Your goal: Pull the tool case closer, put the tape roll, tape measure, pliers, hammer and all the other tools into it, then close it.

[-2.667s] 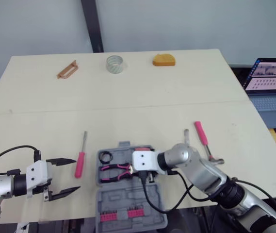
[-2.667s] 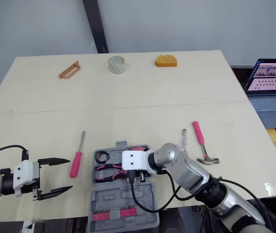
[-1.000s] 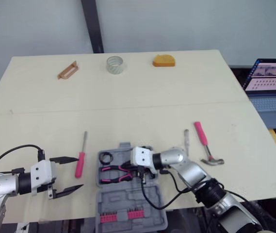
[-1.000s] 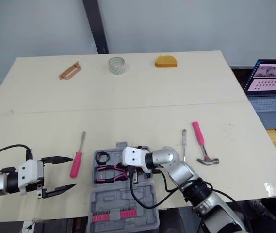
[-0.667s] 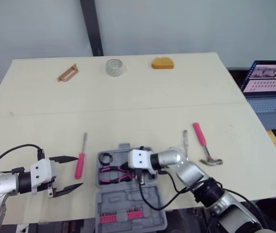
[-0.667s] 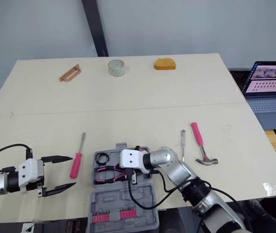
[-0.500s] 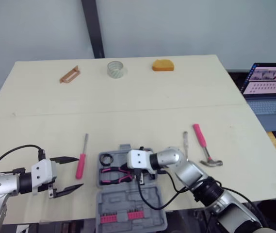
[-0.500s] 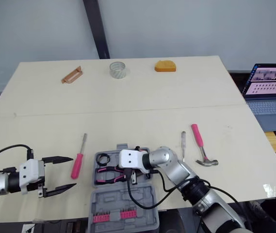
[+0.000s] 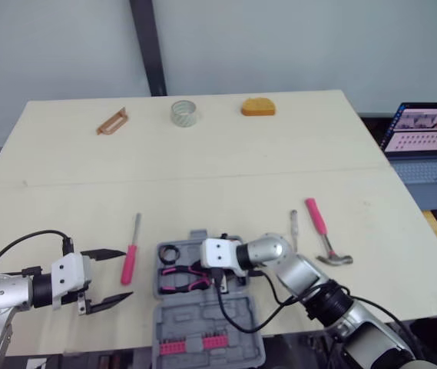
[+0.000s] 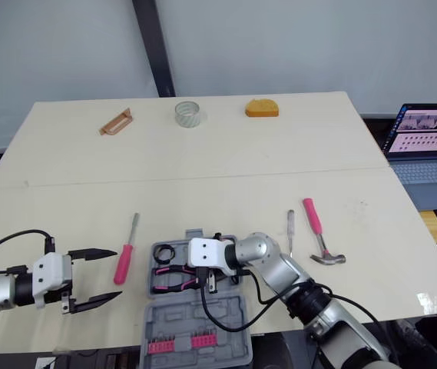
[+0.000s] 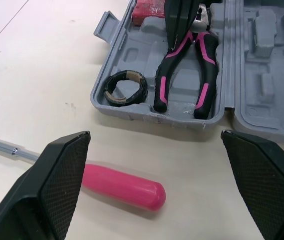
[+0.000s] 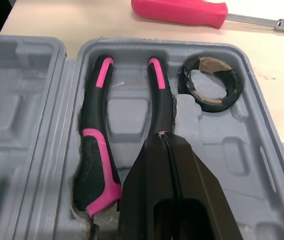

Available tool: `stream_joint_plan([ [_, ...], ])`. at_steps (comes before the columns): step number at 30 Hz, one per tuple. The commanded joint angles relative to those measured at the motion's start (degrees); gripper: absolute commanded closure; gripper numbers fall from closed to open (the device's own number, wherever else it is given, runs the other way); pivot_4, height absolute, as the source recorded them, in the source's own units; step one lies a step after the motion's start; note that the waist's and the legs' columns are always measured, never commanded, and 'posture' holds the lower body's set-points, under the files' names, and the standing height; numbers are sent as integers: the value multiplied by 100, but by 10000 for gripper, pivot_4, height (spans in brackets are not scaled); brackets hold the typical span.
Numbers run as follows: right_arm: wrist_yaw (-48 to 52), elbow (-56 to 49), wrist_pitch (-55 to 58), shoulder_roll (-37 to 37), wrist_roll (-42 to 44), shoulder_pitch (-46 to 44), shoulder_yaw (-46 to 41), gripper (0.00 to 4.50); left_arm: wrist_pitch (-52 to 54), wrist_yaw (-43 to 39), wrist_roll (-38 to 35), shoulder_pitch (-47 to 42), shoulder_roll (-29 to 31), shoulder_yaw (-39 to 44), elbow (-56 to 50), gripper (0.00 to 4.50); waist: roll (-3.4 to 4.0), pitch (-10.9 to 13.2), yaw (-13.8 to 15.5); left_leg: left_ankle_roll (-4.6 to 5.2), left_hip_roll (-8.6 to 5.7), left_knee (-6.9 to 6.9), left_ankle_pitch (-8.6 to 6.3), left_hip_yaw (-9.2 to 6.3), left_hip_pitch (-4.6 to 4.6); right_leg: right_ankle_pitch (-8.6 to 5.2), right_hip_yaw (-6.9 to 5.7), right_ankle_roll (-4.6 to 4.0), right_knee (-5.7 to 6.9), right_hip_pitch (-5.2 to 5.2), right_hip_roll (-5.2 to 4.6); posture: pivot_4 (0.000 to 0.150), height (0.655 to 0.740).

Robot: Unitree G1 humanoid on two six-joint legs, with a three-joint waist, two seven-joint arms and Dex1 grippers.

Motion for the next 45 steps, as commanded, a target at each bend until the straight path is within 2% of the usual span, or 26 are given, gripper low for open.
stream_joint_plan([
  [1, 155, 67, 248, 39, 479, 199, -373, 44740, 141, 114, -107, 28, -29, 90, -94, 0, 3, 3, -5, 0, 0, 0, -1, 0, -1, 0, -1, 0, -1, 0, 0, 1500, 7400],
  [6, 394, -1010, 1215, -106, 1833, 79, -1474, 44740, 662, 320, -263, 1, -12, 210, -204, 0, 14, 30, -5, -1, 0, 2, -2, 3, -15, 0, -1, 0, -2, -14, 0, 1500, 7400],
  [7, 419, -1248, 1504, -260, 2093, 92, -1733, 42412, 755, 413, -263, -36, -5, 259, -215, 0, 14, 30, -5, -1, 1, 1, -2, 3, -15, 0, -1, 0, -1, -15, 0, 1500, 7400],
  [10, 531, -1700, 2089, -935, 2518, 272, -2340, 32385, 1161, 598, -424, -141, 63, 495, -220, 0, 7, 35, 23, -1, 1, 0, -3, 2, -16, 0, -3, 0, -4, -15, 0, 1500, 7400],
  [16, 648, -1377, 2100, -2382, 2721, 1025, -3657, 2617, 1587, 862, -526, -269, 91, 1061, 308, 0, 6, 43, 40, 8, 1, -2, -13, 14, -20, 1, -3, 1, -36, -9, 0, 1500, 7400],
  [17, 667, -1250, 2081, -2543, 2754, 1134, -3843, 1208, 1623, 898, -530, -264, 94, 1153, 383, 0, 5, 45, 26, 9, 1, -2, -13, 18, -19, 1, -3, 2, -37, -9, 0, 1500, 7400],
  [21, 691, -324, 1708, -3144, 2695, 1561, -4663, 1208, 1622, 1068, -504, -252, 196, 1706, 978, 0, -4, 52, -10, 9, 3, -8, -13, 26, -15, 1, -2, 2, -39, -10, 0, 1500, 7400],
  [25, 644, 468, 1326, -3447, 2587, 1851, -5125, 1208, 1482, 1076, -428, -72, 278, 2105, 1509, 0, -7, 55, -14, 9, 4, -11, -13, 36, -11, 2, -2, 3, -44, -11, 0, 1500, 7400],
  [33, 439, 1967, 580, -3586, 2391, 1994, -5607, 1208, 1055, 1091, -334, 55, 347, 2371, 2447, 0, -13, 64, -5, 10, 5, -9, -15, 42, -9, 2, 1, 4, -44, -11, -2, 1500, 7400],
  [45, 327, 2284, 269, -3499, 2368, 1906, -5541, 1208, 877, 1095, -280, -98, 282, 2160, 2654, 0, -11, 65, -11, 8, 5, -9, -16, 44, -9, 3, 1, 5, -43, -11, -2, 1500, 7400],
])
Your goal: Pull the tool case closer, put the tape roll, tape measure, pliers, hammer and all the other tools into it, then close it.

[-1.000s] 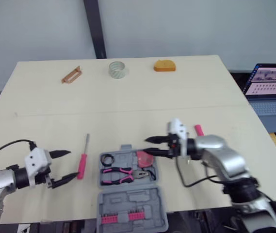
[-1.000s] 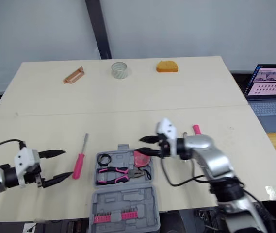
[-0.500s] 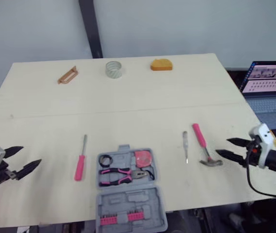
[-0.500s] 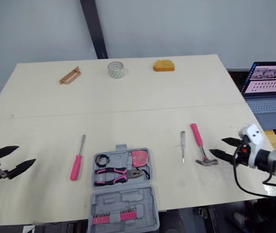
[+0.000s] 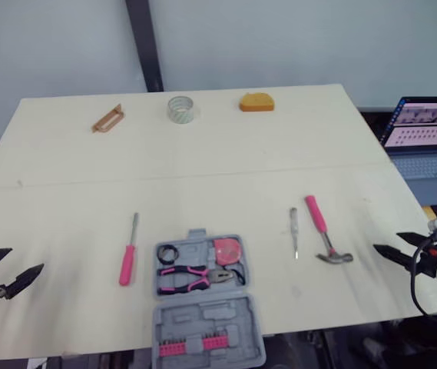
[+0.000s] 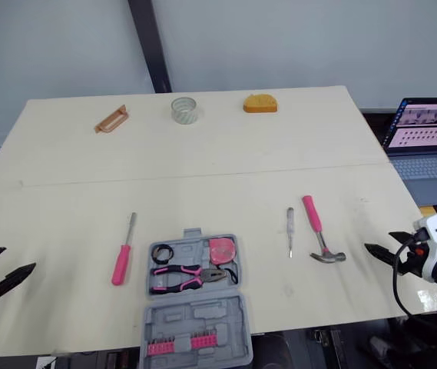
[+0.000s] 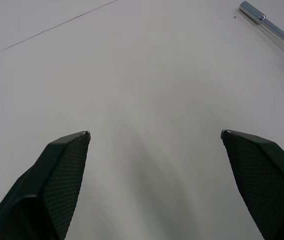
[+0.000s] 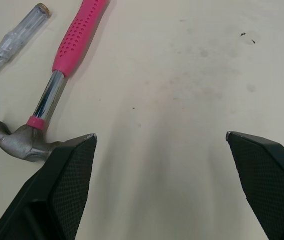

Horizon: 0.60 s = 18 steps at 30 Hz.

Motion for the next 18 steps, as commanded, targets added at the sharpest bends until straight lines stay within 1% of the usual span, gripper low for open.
stream_joint_plan([
  [1, -37, -109, -77, -11, 50, -29, -123, 1208, -60, 11, 34, -44, 60, -42, -54, 0, 0, 0, 0, 0, 0, 0, 0, 0, 0, 0, 0, 0, 0, 0, 0, 1500, 7400],
  [5, 115, -858, 278, -22, 301, 61, -130, 1208, 115, -28, 20, -34, 38, -264, -549, 0, 1, 1, 3, 0, 0, 0, 0, 1, 0, 0, 0, 1, 0, 0, 0, 1500, 7400],
  [9, 230, -2551, 1185, 10, 789, 356, 137, 1208, 538, -210, 32, 104, 63, -764, -1605, 0, 2, 1, 14, 0, 1, 4, 0, 0, -1, 1, 1, 2, 3, 0, 0, 1500, 7400],
  [12, 413, -3264, 1432, 5, 902, 415, 486, 1208, 1142, -383, -58, 188, 140, -1269, -2591, 0, 2, 1, 20, -2, 2, 5, -1, -1, -1, 2, 1, 2, 4, 1, -1, 1500, 7400],
  [13, 438, -3524, 1464, 33, 889, 403, 678, 444, 1353, -424, -101, 158, 170, -1437, -2902, 2442, 1, 1, 25, -3, 2, 6, -2, -1, -2, 2, 2, 2, 3, 1, -1, 1500, 7400],
  [14, 448, -3810, 1511, 45, 831, 379, 942, 2987, 1556, -469, -114, 120, 216, -1629, -3193, 5219, 0, 2, 27, -3, 2, 6, -2, -1, -2, 2, 2, 2, 3, 1, -1, 1500, 7400],
  [15, 471, -4033, 1534, 35, 762, 359, 1167, 6002, 1699, -500, -85, 82, 258, -1784, -3404, 7966, 0, 2, 25, -3, 2, 7, -3, -2, -2, 2, 2, 2, 2, 1, -1, 1500, 7400],
  [16, 492, -4249, 1572, 24, 683, 335, 1429, 9174, 1850, -523, -32, 43, 309, -1961, -3592, 12367, 1, 2, 26, -3, 2, 7, -3, -3, -2, 2, 2, 2, 4, 0, 0, 1500, 7400],
  [18, 502, -4536, 1550, 11, 487, 276, 1875, 18390, 2162, -560, 10, -1, 408, -2257, -3934, 22349, 1, 2, 26, -3, 2, 7, -2, -4, -2, 2, 2, 2, 4, 0, 0, 1500, 7400],
])
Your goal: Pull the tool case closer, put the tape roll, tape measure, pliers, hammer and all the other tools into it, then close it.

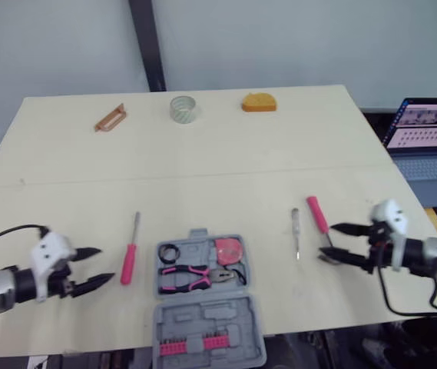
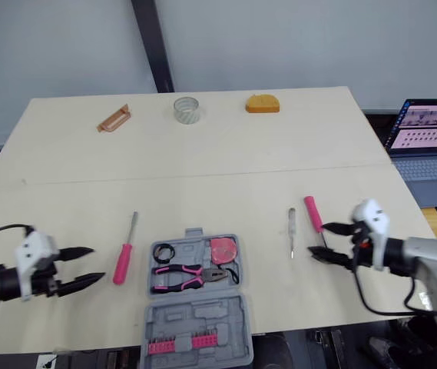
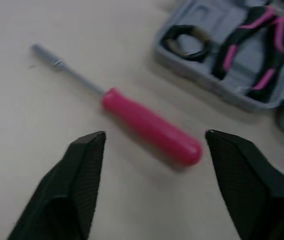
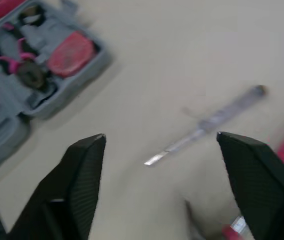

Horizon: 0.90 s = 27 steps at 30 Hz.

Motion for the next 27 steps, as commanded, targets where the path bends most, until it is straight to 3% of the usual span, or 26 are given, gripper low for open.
stream_joint_plan([
  [1, 76, -604, -16, -13, -273, -109, 617, 23027, 533, -62, -3, -65, 225, -369, -669, 27139, 1, 1, 1, 0, 0, 0, 0, 0, 0, 0, 0, 0, -1, 0, 0, 1500, 7400],
  [3, 49, -752, -81, 79, -557, -272, 1141, 34228, 865, -37, -30, -106, 280, -677, -1065, 38462, 1, 1, 1, 1, 0, 0, -1, 1, -1, 0, 1, 0, -4, 0, 0, 1500, 7400],
  [4, 58, -805, -110, 116, -728, -351, 1420, 38078, 936, -58, 79, -42, 367, -844, -1202, 39445, 1, 2, -2, 1, 0, 1, -1, 1, -1, 0, 1, 0, -4, 0, 0, 1500, 7400],
  [5, 46, -826, -141, 157, -907, -437, 1677, 42489, 952, -77, 221, 48, 451, -998, -1294, 45000, -3, 4, -12, 2, 0, 1, -2, 1, -1, 0, 1, 0, -5, 0, 0, 1500, 7400],
  [6, 35, -836, -157, 178, -1019, -489, 1828, 44847, 955, -83, 322, 117, 511, -1083, -1346, 45000, -2, 5, -14, 2, 0, 0, -2, 1, -1, 0, 1, 0, -3, -2, 1, 1500, 7400],
  [13, 99, -1025, -62, 394, -1415, -830, 2582, 44847, 1086, 42, 587, 204, 609, -1477, -1735, 45000, -8, 29, 41, 3, 0, 10, -3, 0, -6, 1, 2, -4, -3, -4, 1, 1500, 7400],
  [27, -54, -1207, 196, 606, -1808, -907, 3133, 44847, 769, 557, 1131, -94, -30, -2257, -1595, 45000, -3, 34, 167, 7, 0, 30, -4, 1, -8, 5, 3, -9, 3, -2, 1, 1500, 7400],
])
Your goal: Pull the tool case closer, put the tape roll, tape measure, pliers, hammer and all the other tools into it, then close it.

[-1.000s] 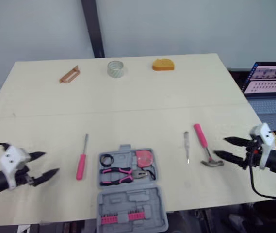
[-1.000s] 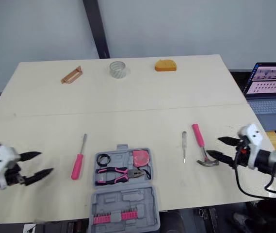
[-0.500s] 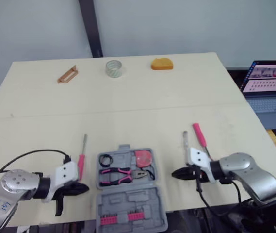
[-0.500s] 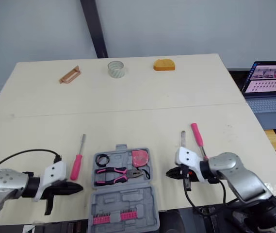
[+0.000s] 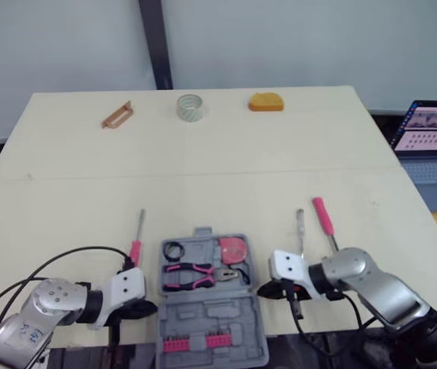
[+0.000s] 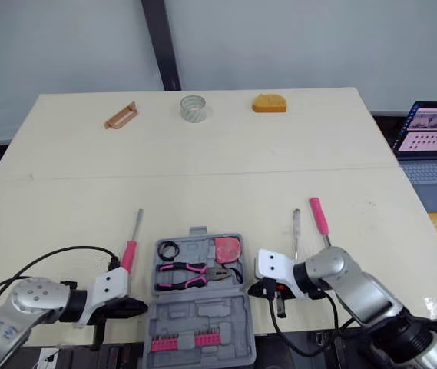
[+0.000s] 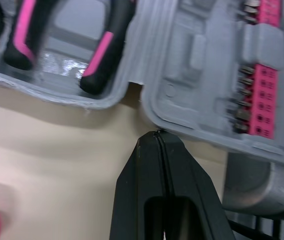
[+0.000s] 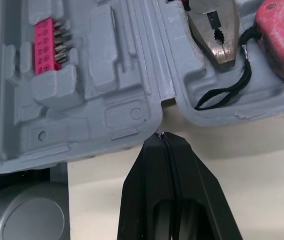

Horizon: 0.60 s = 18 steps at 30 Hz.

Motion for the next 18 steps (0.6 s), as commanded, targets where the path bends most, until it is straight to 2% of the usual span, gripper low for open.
stream_joint_plan([
  [1, -19, -196, -4, 59, -67, -32, 67, 44847, -185, 74, 89, -63, -150, -126, -46, 45000, 0, 0, 3, 2, 0, 0, -1, 0, -1, 0, 0, 0, -1, 0, 0, 1500, 7400],
  [8, -86, -13, -6, 301, -112, -54, 61, 44847, -207, 112, 214, -302, -335, -306, 48, 45000, -1, 0, 0, 4, 0, 8, -2, 0, -2, 0, 0, 0, 2, 1, 0, 1500, 7400],
  [18, -150, 282, -1, 455, -140, -317, -111, 44847, -273, 158, 492, -1101, -601, -544, 531, 45000, 0, 0, 2, 6, 0, 16, -3, -1, -3, 1, 0, 1, 5, 2, 0, 1500, 7400],
])
